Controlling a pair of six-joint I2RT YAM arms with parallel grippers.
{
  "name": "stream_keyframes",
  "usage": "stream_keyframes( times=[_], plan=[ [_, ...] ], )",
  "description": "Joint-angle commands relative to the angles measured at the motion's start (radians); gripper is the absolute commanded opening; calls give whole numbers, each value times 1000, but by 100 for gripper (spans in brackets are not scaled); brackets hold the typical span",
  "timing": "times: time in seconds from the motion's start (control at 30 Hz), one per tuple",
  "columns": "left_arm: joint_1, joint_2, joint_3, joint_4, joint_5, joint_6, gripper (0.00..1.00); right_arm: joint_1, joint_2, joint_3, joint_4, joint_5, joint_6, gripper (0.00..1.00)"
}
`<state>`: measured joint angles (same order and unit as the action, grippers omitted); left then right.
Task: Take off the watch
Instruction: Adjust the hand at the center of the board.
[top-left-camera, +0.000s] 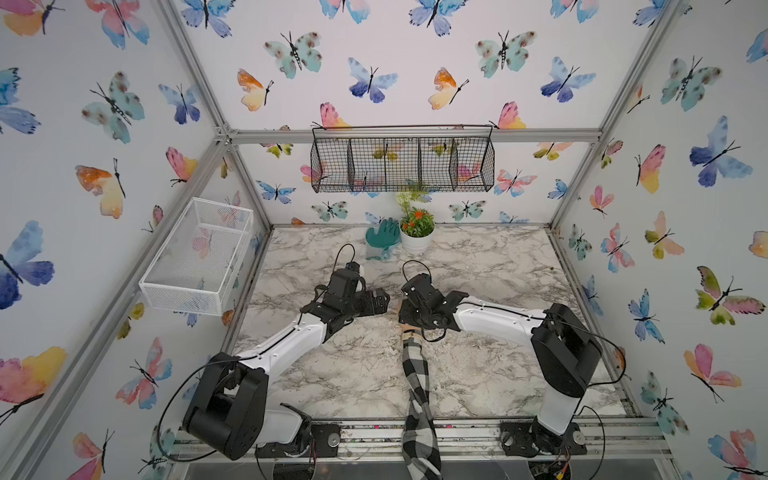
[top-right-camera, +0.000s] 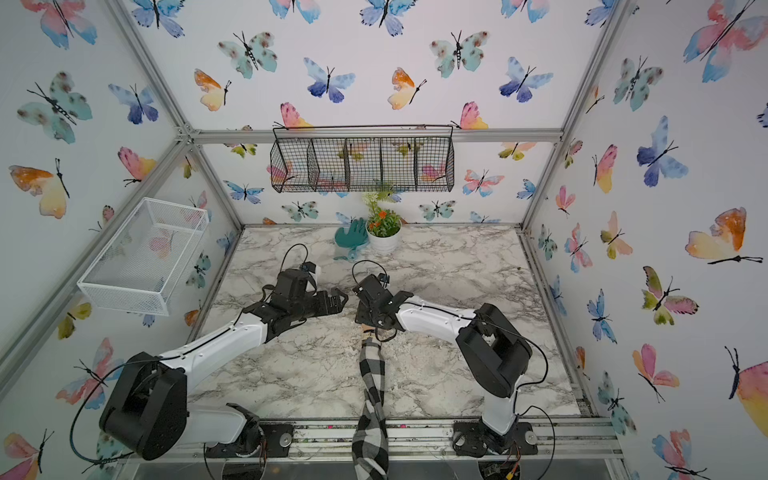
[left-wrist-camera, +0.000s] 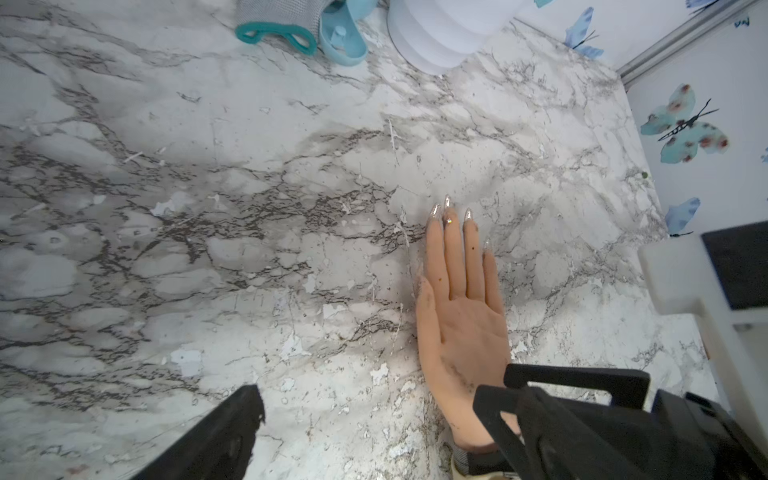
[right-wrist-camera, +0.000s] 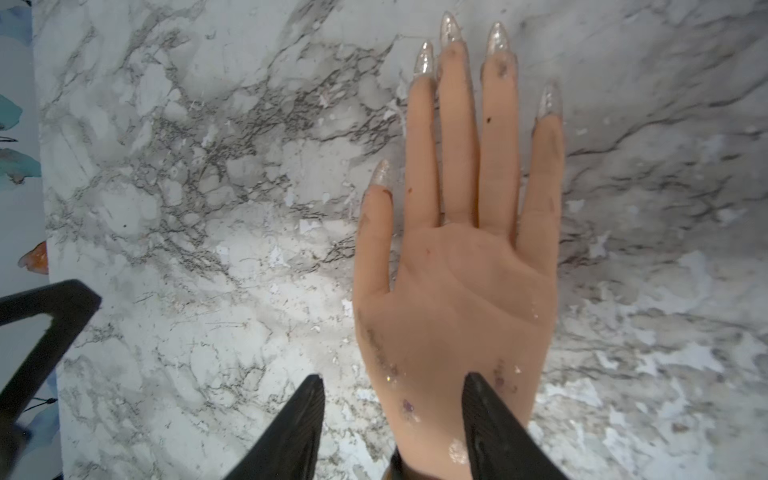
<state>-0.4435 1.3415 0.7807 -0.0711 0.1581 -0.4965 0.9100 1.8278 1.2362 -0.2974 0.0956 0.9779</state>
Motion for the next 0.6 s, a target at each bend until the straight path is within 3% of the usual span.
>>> stream_keyframes(
  times=[0.0,0.3,0.57],
  plan=[
    [25,-52,-29,5,25,-28,98,4,31,28,9,-31,8,57],
    [24,-74,-82,-7,94,-68,98,4,-82,-11,-48,32,-100,60],
    [-28,-37,-98,-2,129,-82,98,3,-190,-163,-19,-26,-221,67]
  ],
)
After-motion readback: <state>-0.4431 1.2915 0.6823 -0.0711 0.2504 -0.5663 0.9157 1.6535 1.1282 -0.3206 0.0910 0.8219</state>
